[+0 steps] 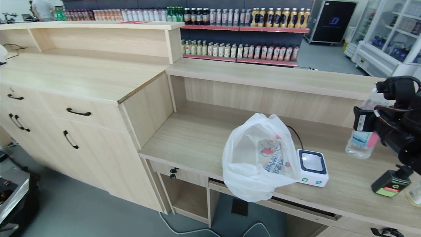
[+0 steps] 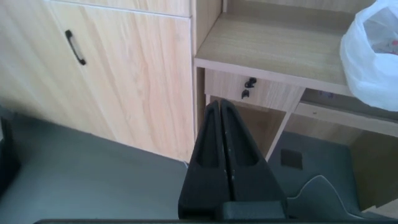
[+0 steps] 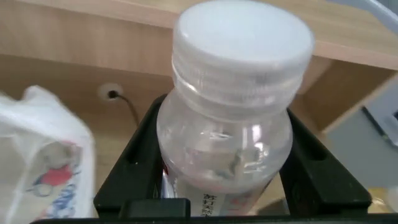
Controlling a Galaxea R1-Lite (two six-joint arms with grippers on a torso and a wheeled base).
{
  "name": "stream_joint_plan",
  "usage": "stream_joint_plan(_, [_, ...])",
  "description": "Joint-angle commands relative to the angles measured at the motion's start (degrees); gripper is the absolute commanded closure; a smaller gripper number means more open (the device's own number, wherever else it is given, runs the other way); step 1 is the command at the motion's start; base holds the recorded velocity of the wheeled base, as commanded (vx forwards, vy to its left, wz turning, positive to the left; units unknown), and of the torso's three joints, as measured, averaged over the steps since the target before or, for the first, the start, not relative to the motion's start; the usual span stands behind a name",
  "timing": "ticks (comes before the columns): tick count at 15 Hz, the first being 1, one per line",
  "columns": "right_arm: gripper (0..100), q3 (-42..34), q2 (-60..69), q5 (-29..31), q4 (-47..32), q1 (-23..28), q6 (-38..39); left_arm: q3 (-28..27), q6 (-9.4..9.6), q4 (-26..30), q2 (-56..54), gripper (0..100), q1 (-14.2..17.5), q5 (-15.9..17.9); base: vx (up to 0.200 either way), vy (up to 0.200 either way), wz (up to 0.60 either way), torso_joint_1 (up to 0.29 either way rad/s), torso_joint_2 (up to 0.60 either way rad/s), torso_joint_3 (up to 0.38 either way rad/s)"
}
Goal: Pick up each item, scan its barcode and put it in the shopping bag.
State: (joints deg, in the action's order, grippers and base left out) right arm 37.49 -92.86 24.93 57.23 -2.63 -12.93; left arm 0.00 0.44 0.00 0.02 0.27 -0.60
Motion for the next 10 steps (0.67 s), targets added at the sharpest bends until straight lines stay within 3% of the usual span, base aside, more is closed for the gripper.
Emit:
stream_joint_plan(1, [100,0.5,-0.4,-0.7,1.0,-0.9,1.0,0.0,0.00,0.0,0.0,100,0.0,0.0,0.000,0.000,0.60,0.002,0.01,0.002])
stream_joint_plan(2, [100,1.3,-0.7,-2.6,1.3,-0.8,2.2,0.0,0.00,0.0,0.0,100,0.0,0.0,0.000,0.000,0.60,0.002,0.00,0.002])
stream_joint_plan(5, [100,1.4,-3.0,-9.1,3.7,-0.6,9.7,0.0,0.00,0.0,0.0,100,0.0,0.0,0.000,0.000,0.00,0.000,0.00,0.000])
stream_joint_plan(10, [100,2.6,-13.4,-14.8,12.7,-0.8,10.1,0.0,0.00,0.0,0.0,100,0.0,0.0,0.000,0.000,0.00,0.000,0.00,0.000])
